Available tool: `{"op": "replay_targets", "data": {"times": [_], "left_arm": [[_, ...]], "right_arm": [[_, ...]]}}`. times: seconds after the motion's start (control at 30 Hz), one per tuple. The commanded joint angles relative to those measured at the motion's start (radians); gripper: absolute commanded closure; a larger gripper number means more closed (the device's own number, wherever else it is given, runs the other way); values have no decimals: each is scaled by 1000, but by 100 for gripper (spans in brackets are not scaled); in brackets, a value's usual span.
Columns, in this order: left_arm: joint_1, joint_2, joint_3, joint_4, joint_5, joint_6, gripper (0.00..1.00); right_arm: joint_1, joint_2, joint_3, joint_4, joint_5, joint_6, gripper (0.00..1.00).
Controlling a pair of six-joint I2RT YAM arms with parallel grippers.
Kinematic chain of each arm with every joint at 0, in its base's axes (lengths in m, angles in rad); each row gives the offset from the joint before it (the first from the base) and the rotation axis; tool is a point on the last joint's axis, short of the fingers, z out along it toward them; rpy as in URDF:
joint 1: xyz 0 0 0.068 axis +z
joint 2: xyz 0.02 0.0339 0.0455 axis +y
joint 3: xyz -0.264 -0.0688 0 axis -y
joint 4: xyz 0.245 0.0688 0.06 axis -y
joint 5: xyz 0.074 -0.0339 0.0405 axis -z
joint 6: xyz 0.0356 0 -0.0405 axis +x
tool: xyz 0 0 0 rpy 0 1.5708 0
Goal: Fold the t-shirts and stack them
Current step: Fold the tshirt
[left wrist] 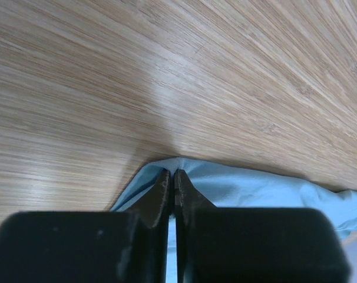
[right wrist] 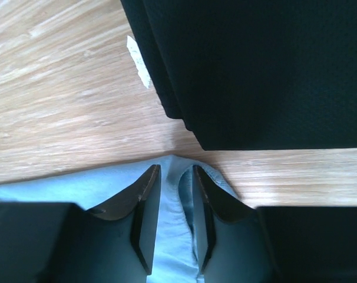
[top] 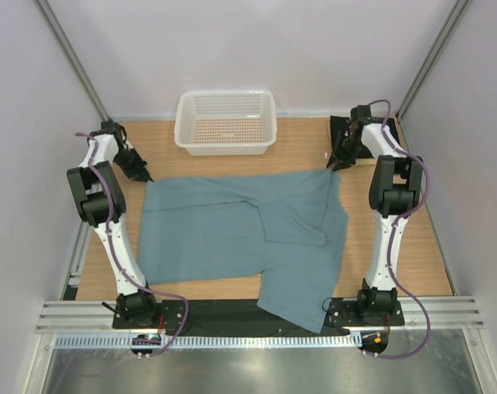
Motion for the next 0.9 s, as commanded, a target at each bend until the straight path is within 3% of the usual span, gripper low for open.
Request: {"op": "replay_targets", "data": {"times": [0.0,0.17,0.27,0.4,0.67,0.87], "left_arm": [[-1,-10,21,19,24,-12,100],[-3,-6,31,30,25,-22,100],[-1,-10,23,41,18,-32,100],[5,-46,-61,109,-54,-42,100],[20,-71,-94,185,-82,-64,100],[18,-79,-83,210,-112,-33,100]], "right_arm": [[11,-12,7,34,-17,32,67],[12,-9,-3,66,17,63,82],[12,-40,-32,109,90,86,98],[-5,-155,-195,263,313,173,99],[-22,-221,-371,559,258,126,99],[-23,-166,-308,522,229,118,99]]}}
